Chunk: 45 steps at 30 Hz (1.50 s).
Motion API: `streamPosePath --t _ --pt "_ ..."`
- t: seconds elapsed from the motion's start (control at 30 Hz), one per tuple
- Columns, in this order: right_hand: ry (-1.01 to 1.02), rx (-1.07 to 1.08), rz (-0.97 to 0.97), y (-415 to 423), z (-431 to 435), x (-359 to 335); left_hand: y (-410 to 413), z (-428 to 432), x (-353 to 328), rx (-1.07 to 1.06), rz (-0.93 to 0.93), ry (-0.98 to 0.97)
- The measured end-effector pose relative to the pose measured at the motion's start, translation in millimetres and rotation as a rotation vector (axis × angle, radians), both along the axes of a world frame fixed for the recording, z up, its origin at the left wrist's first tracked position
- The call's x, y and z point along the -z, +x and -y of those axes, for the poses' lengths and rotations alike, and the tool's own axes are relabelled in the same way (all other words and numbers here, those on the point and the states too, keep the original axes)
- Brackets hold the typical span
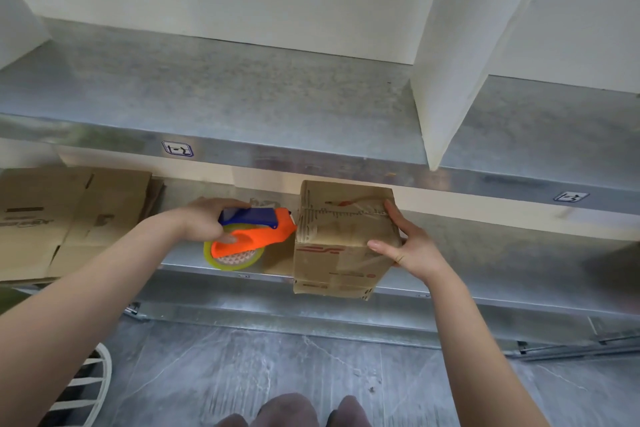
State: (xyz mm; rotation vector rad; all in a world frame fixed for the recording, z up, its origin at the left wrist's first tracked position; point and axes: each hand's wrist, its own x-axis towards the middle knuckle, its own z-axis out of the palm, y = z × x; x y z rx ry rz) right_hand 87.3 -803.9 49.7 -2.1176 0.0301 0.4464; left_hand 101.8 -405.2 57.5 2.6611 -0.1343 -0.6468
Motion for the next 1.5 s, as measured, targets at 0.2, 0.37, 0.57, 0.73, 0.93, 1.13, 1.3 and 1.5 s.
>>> streamPosePath --t 0.2,0.37,0.57,0.73,0.93,1.13,1.3,1.5 --pt "0.004 -0.005 -0.011 -1 5 -4 -9 -26 6 0.08 0.049 0.261" --pt "0.023 -0.009 -0.011 -2 3 1 -24 -49 30 0.004 0.269 0.134" --pt "-0.018 -0.037 -0.001 -4 2 -4 -18 -35 62 -0.006 0.178 0.136" --pt "-0.02 -0.045 0.018 -5 0 -4 -14 -39 56 0.009 0.139 0.165" --pt "-0.033 -0.059 0.093 -11 -2 -5 -21 -12 34 0.048 0.296 0.021" --pt "-0.072 -0.003 0.207 -24 0 -3 -16 73 -4 0.155 0.272 -0.247" --pt "-0.117 -0.027 0.209 -35 5 -3 13 92 -30 0.204 -0.021 -0.23" --pt "-0.271 0.263 0.334 -53 -5 9 10 106 -29 0.224 -0.057 -0.169"
